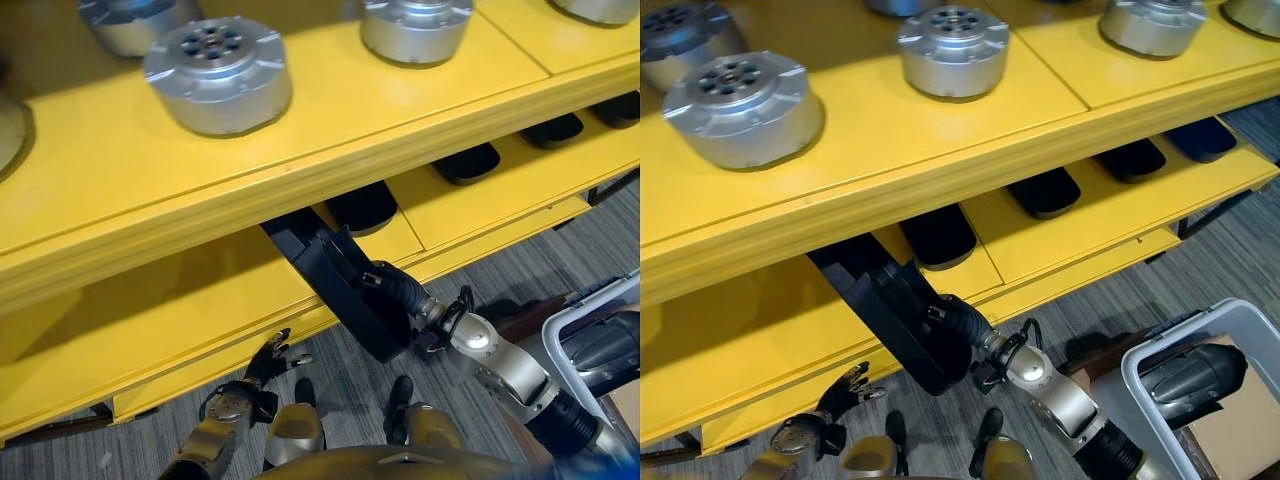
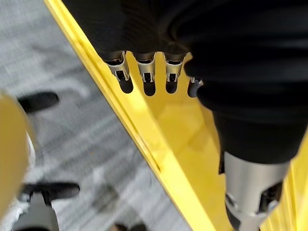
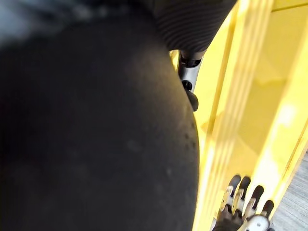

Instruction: Move parts from the plastic box to the shelf.

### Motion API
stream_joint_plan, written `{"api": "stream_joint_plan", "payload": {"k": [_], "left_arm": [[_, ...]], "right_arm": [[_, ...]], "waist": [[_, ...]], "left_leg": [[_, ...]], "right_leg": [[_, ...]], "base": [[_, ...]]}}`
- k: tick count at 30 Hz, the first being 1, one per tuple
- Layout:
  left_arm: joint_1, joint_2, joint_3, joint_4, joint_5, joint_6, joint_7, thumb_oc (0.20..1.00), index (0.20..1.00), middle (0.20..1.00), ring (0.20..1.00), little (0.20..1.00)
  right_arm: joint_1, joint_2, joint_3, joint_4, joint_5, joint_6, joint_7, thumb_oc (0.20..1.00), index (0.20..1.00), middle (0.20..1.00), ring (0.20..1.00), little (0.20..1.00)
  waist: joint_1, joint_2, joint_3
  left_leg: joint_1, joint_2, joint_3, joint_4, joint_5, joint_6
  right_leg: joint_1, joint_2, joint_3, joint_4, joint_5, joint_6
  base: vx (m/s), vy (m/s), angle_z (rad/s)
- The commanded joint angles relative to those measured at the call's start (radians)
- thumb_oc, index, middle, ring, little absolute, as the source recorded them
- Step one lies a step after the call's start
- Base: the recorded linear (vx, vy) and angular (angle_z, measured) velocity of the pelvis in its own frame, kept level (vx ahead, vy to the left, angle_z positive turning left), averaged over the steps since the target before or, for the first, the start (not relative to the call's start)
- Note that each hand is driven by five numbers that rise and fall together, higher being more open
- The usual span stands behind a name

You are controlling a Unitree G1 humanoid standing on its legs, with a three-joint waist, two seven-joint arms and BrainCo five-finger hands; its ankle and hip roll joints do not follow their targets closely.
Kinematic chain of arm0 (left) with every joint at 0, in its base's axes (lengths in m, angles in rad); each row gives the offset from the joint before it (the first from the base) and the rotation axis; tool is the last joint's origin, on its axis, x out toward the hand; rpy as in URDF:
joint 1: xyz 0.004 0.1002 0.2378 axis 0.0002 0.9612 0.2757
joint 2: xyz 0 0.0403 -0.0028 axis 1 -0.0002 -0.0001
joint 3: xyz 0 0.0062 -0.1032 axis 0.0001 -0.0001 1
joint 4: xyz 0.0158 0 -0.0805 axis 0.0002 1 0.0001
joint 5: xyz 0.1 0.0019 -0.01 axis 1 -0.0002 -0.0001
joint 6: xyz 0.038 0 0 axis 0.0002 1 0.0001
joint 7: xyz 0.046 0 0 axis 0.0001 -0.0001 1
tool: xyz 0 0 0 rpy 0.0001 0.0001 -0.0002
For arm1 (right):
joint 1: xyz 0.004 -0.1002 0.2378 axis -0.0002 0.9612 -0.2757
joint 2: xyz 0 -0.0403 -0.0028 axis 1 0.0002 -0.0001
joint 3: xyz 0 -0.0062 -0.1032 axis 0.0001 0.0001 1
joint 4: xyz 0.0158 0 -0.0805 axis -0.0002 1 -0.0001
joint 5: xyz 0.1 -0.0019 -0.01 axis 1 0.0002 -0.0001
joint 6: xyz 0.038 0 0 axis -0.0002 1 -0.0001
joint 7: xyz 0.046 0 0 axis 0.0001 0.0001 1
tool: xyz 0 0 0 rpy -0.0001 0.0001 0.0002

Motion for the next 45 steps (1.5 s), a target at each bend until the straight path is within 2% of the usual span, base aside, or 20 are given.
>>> {"api": "stream_joint_plan", "payload": {"k": [1, 10, 12, 15, 16, 18, 19, 20, 22, 25, 28, 30, 31, 32, 34, 37, 38, 43, 45], "left_arm": [[-0.029, 0.036, -0.008, -0.023, 0.030, -0.066, -0.025, 1.000, 1.000, 1.000, 1.000, 1.000], [-0.046, 0.049, -0.018, -0.055, 0.008, -0.050, -0.033, 1.000, 1.000, 1.000, 1.000, 1.000], [-0.055, 0.056, -0.026, -0.062, -0.006, -0.062, -0.064, 1.000, 1.000, 1.000, 1.000, 1.000], [-0.058, 0.071, -0.037, -0.090, -0.006, -0.039, -0.108, 1.000, 1.000, 1.000, 1.000, 1.000], [-0.063, 0.077, -0.046, -0.088, 0.000, -0.033, -0.117, 1.000, 1.000, 1.000, 1.000, 1.000], [-0.085, 0.084, -0.063, -0.079, 0.014, -0.029, -0.138, 1.000, 1.000, 1.000, 1.000, 1.000], [-0.094, 0.086, -0.070, -0.076, 0.017, -0.027, -0.148, 1.000, 1.000, 1.000, 1.000, 1.000], [-0.111, 0.090, -0.084, -0.072, 0.023, -0.025, -0.164, 1.000, 1.000, 1.000, 1.000, 1.000], [-0.130, 0.096, -0.104, -0.075, 0.032, -0.019, -0.181, 1.000, 1.000, 1.000, 1.000, 1.000], [-0.124, 0.088, -0.102, -0.072, 0.021, -0.013, -0.199, 1.000, 1.000, 1.000, 1.000, 1.000], [-0.137, 0.082, -0.113, -0.071, 0.021, 0.024, -0.205, 1.000, 1.000, 1.000, 1.000, 1.000], [-0.151, 0.081, -0.116, -0.075, 0.017, 0.040, -0.215, 1.000, 1.000, 1.000, 1.000, 1.000], [-0.158, 0.080, -0.119, -0.079, 0.008, 0.049, -0.221, 1.000, 1.000, 1.000, 1.000, 1.000], [-0.166, 0.078, -0.124, -0.081, -0.009, 0.057, -0.222, 1.000, 1.000, 1.000, 1.000, 1.000], [-0.179, 0.064, -0.126, -0.066, -0.032, 0.068, -0.213, 1.000, 1.000, 1.000, 1.000, 1.000], [-0.193, 0.041, -0.146, -0.031, -0.066, 0.060, -0.211, 1.000, 1.000, 1.000, 1.000, 1.000], [-0.180, 0.032, -0.149, -0.010, -0.071, 0.056, -0.202, 1.000, 1.000, 1.000, 1.000, 1.000], [-0.153, 0.022, -0.132, 0.019, -0.085, 0.047, -0.157, 1.000, 1.000, 1.000, 1.000, 1.000], [-0.127, 0.045, -0.112, -0.006, -0.077, 0.043, -0.143, 1.000, 1.000, 1.000, 1.000, 1.000]], "right_arm": [[-0.061, 0.053, 0.012, -0.053, -0.001, -0.122, 0.019, 0.200, 0.200, 0.200, 0.200, 0.200], [-0.093, 0.074, 0.052, -0.029, -0.027, -0.115, 0.027, 0.200, 0.200, 0.200, 0.200, 0.200], [-0.107, 0.076, 0.060, -0.028, -0.019, -0.119, 0.019, 0.200, 0.200, 0.200, 0.200, 0.200], [-0.124, 0.085, 0.063, -0.022, 0.010, -0.124, 0.006, 0.200, 0.200, 0.200, 0.200, 0.200], [-0.126, 0.092, 0.061, -0.012, 0.007, -0.126, 0.001, 0.200, 0.200, 0.200, 0.200, 0.200], [-0.129, 0.095, 0.060, -0.003, 0.016, -0.133, -0.020, 0.200, 0.200, 0.200, 0.200, 0.200], [-0.127, 0.095, 0.059, -0.006, 0.014, -0.137, -0.034, 0.200, 0.200, 0.200, 0.200, 0.200], [-0.123, 0.096, 0.059, -0.013, 0.015, -0.137, -0.058, 0.200, 0.200, 0.200, 0.200, 0.200], [-0.129, 0.097, 0.049, -0.005, 0.020, -0.136, -0.068, 0.200, 0.200, 0.200, 0.200, 0.200], [-0.170, 0.097, 0.036, 0.050, 0.017, -0.160, -0.032, 0.200, 0.200, 0.200, 0.200, 0.200], [-0.206, 0.079, 0.040, 0.049, 0.046, -0.124, -0.002, 0.200, 0.200, 0.200, 0.200, 0.200], [-0.220, 0.064, 0.048, 0.044, 0.060, -0.103, 0.010, 0.200, 0.200, 0.200, 0.200, 0.200], [-0.228, 0.062, 0.056, 0.044, 0.059, -0.085, 0.011, 0.200, 0.200, 0.200, 0.200, 0.200], [-0.244, 0.056, 0.063, 0.041, 0.062, -0.062, 0.006, 0.200, 0.200, 0.200, 0.200, 0.200], [-0.265, 0.050, 0.076, 0.063, 0.068, -0.050, 0.015, 0.200, 0.200, 0.200, 0.200, 0.200], [-0.255, 0.037, 0.072, 0.054, 0.054, -0.025, 0.007, 0.200, 0.200, 0.200, 0.200, 0.200], [-0.228, 0.043, 0.057, 0.047, 0.044, -0.009, 0.005, 0.200, 0.200, 0.200, 0.200, 0.200], [-0.195, 0.049, 0.042, 0.031, 0.036, 0.001, 0.002, 0.200, 0.200, 0.200, 0.200, 0.200], [-0.200, 0.056, 0.030, 0.016, 0.038, 0.006, -0.003, 0.200, 0.200, 0.200, 0.200, 0.200]], "waist": [[0.003, -0.024, -0.028], [0.001, -0.007, -0.005], [0.003, -0.003, 0.003], [0.004, 0.010, 0.016], [-0.002, 0.013, 0.018], [-0.025, 0.016, 0.025], [-0.037, 0.016, 0.026], [-0.059, 0.014, 0.028], [-0.072, 0.007, 0.034], [-0.070, 0.002, 0.032], [-0.071, 0.004, 0.010], [-0.068, 0.006, -0.007], [-0.068, 0.012, -0.013], [-0.069, 0.019, -0.017], [-0.065, 0.038, -0.024], [-0.086, 0.074, -0.025], [-0.104, 0.092, -0.027], [-0.103, 0.079, -0.018], [-0.079, 0.060, 0.006]], "left_leg": [[-0.071, -0.144, 0.028, -0.025, 0.016, 0.070], [-0.091, -0.141, 0.022, -0.007, 0.017, 0.060], [-0.102, -0.143, 0.015, 0.003, 0.016, 0.060], [-0.113, -0.139, 0.020, 0.014, 0.017, 0.056], [-0.108, -0.139, 0.038, 0.023, 0.002, 0.049], [-0.109, -0.113, 0.141, 0.063, -0.014, 0.048], [-0.110, -0.090, 0.193, 0.080, -0.018, 0.046], [-0.109, -0.052, 0.277, 0.112, -0.029, 0.042], [-0.147, 0.006, 0.307, 0.194, -0.036, 0.031], [-0.151, 0.050, 0.260, 0.268, -0.064, 0.033], [-0.134, 0.104, 0.184, 0.317, -0.007, -0.006], [-0.112, 0.121, 0.091, 0.329, 0.037, -0.030], [-0.120, 0.135, 0.048, 0.342, 0.091, -0.048], [-0.121, 0.138, 0.012, 0.349, 0.112, -0.051], [-0.127, 0.106, -0.042, 0.318, 0.099, -0.030], [-0.098, 0.083, -0.033, 0.267, 0.058, -0.027], [-0.078, 0.071, -0.008, 0.221, 0.035, -0.021], [-0.066, 0.043, -0.006, 0.170, -0.017, -0.009], [-0.069, 0.035, -0.007, 0.142, -0.044, 0.000]], "right_leg": [[-0.003, 0.081, 0.047, 0.014, -0.027, 0.004], [0.003, 0.077, 0.049, 0.007, -0.035, 0.000], [-0.005, 0.078, 0.049, 0.020, -0.043, -0.003], [-0.012, 0.075, 0.033, 0.042, -0.053, -0.006], [-0.005, 0.070, 0.029, 0.045, -0.067, -0.001], [-0.003, 0.051, -0.011, 0.056, -0.071, -0.006], [-0.003, 0.041, -0.030, 0.059, -0.074, -0.007], [0.000, 0.022, -0.062, 0.063, -0.079, -0.011], [-0.005, 0.001, -0.077, 0.092, -0.094, -0.032], [-0.024, -0.014, -0.065, 0.148, -0.122, -0.059], [-0.042, -0.026, -0.040, 0.176, -0.143, -0.081], [-0.076, -0.041, -0.010, 0.207, -0.150, -0.087], [-0.085, -0.046, 0.006, 0.213, -0.153, -0.091], [-0.092, -0.057, 0.021, 0.214, -0.153, -0.094], [-0.124, -0.080, 0.052, 0.236, -0.138, -0.085], [-0.143, -0.108, 0.079, 0.262, -0.138, -0.063], [-0.138, -0.116, 0.100, 0.238, -0.112, -0.042], [-0.128, -0.131, 0.122, 0.194, -0.062, -0.004], [-0.131, -0.145, 0.110, 0.173, -0.036, 0.022]], "base": [[-0.09, -0.076, 0.04], [-0.04, -0.083, 0.03], [-0.05, -0.090, 0.14], [-0.02, -0.082, 0.16], [0.00, -0.089, 0.12], [-0.04, -0.091, 0.36], [-0.09, -0.084, 1.01], [-0.10, -0.071, 1.43], [-0.08, -0.048, 1.22], [0.00, 0.054, 0.11], [0.03, 0.197, -0.51], [-0.02, 0.358, -0.36], [-0.03, 0.440, -0.50], [-0.02, 0.440, -0.45], [-0.04, 0.465, -0.39], [-0.02, 0.507, -0.24], [0.02, 0.493, 0.20], [-0.03, 0.191, 0.23], [-0.19, 0.037, 0.19]]}}
